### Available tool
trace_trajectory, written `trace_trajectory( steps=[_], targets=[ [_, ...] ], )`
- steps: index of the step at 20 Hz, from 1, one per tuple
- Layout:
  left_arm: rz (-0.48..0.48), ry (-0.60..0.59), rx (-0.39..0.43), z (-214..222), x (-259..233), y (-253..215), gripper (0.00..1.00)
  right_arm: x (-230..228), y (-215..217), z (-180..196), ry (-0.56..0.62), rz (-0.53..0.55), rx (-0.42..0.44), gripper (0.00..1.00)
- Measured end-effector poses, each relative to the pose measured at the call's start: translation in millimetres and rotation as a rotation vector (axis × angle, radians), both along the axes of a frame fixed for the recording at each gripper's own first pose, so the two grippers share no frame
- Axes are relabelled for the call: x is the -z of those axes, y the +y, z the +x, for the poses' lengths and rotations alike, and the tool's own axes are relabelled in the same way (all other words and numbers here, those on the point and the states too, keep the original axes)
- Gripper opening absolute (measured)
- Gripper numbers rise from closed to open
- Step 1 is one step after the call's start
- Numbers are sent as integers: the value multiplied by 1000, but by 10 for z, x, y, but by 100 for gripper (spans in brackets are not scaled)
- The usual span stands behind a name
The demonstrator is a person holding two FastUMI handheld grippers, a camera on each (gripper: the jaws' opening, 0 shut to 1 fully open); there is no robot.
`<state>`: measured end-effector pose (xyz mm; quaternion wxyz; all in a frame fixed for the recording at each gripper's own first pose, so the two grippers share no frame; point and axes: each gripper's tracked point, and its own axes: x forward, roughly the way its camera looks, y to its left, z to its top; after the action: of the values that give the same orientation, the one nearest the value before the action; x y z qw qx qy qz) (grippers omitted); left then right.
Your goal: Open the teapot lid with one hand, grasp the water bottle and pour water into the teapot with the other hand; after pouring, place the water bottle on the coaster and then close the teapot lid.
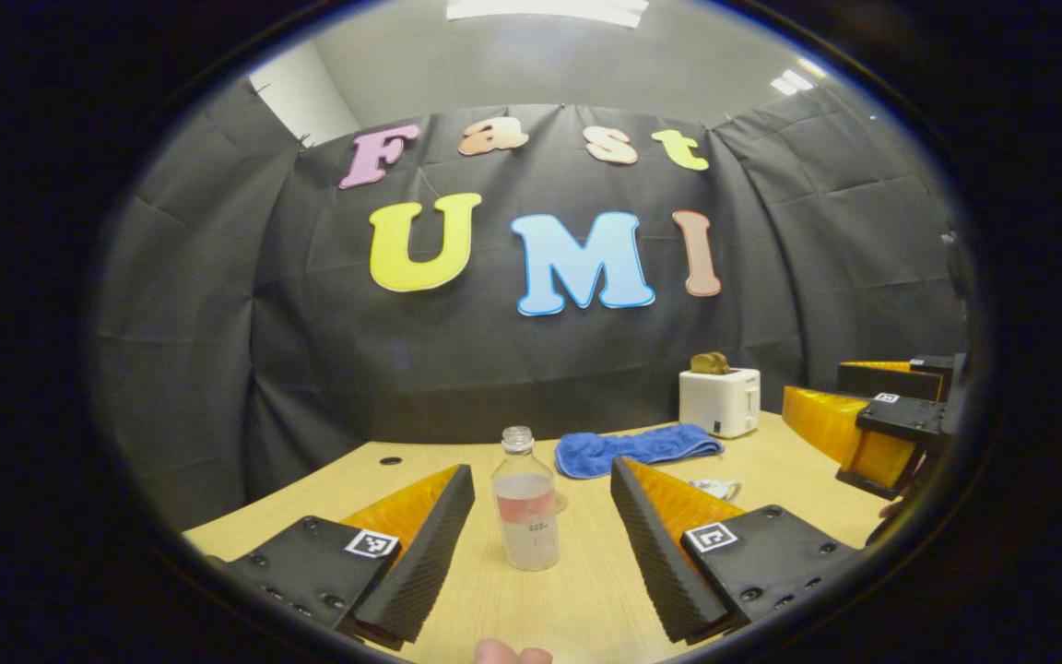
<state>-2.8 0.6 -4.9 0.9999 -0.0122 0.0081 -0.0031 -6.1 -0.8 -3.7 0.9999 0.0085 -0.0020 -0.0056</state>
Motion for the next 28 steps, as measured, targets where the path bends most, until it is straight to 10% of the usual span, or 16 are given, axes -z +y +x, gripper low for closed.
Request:
trace_trajectory(
  steps=[28],
  targets=[
    [-27,51,-56,82,126,256,100,799,186,768,202,-35,-37,97]
  ],
)
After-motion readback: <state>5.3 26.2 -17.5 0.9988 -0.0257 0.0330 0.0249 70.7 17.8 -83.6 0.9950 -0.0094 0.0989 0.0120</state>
